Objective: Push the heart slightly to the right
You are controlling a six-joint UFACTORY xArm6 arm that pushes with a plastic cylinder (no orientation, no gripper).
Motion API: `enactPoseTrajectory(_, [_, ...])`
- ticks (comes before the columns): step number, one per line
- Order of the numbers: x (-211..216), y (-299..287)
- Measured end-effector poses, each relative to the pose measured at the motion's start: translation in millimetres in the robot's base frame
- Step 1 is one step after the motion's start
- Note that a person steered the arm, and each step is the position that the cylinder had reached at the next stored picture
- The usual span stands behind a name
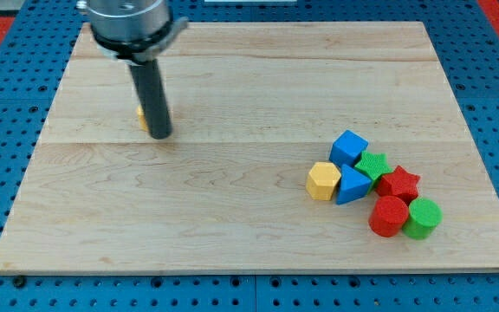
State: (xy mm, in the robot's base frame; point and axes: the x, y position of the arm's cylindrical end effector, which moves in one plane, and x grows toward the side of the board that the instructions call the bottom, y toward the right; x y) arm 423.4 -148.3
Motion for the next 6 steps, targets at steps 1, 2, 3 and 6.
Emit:
enactPoseTrajectory(1, [-1,-61])
enactPoseTrajectory(2, [-22,-51])
enactPoseTrajectory(3, [-37,-11])
enactPoseTrajectory(6, [-26,167])
